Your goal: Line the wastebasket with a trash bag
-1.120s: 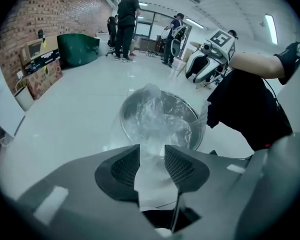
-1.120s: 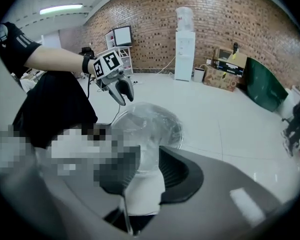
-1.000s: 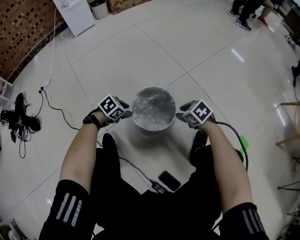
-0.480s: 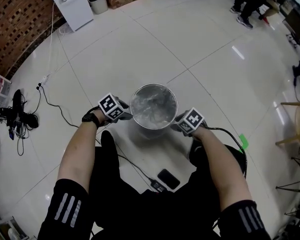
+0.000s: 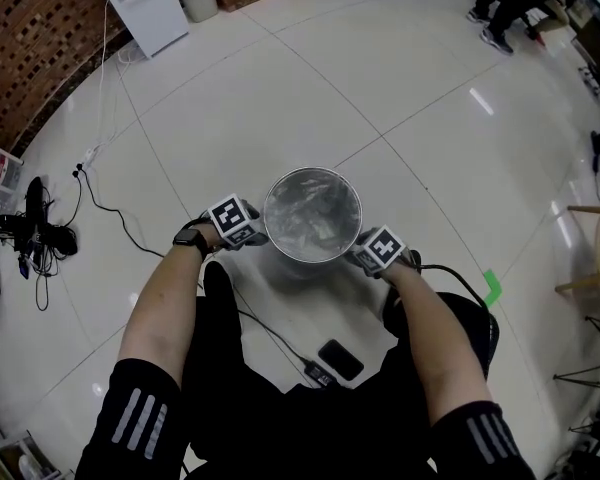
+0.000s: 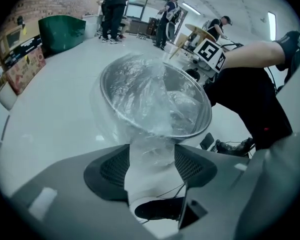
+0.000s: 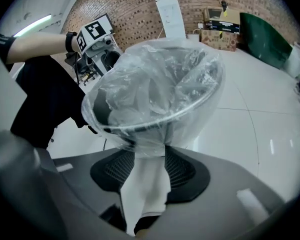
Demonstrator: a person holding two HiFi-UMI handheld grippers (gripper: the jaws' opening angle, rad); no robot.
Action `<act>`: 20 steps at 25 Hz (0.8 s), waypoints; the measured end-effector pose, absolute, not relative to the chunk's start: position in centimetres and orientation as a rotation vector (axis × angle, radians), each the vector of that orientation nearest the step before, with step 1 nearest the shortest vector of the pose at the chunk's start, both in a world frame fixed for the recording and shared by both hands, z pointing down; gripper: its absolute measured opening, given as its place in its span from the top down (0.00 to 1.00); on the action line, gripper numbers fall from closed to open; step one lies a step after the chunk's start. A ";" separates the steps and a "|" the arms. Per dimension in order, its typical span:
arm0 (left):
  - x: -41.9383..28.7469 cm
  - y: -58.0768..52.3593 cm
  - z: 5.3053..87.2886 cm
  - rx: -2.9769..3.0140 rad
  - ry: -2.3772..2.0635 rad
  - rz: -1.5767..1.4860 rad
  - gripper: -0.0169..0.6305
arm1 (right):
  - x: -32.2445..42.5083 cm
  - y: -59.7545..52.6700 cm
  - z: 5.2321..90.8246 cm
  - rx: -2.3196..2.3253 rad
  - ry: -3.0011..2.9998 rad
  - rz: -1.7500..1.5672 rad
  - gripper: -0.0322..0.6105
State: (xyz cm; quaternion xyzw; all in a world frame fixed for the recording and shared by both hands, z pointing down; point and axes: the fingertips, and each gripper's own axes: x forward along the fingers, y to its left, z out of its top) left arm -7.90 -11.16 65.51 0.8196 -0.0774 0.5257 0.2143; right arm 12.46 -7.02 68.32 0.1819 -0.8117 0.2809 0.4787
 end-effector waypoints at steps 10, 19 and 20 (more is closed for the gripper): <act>-8.1 -10.8 66.1 2.253 -0.179 1.517 0.52 | 13.7 -5.4 69.5 0.301 -1.888 0.651 0.64; -9.9 -10.8 62.4 2.279 -0.210 1.437 0.52 | 17.4 -7.2 65.1 0.271 -1.868 0.578 0.64; -9.9 -11.7 61.7 2.306 -0.262 1.397 0.53 | 17.8 -8.2 64.3 0.314 -1.876 0.578 0.64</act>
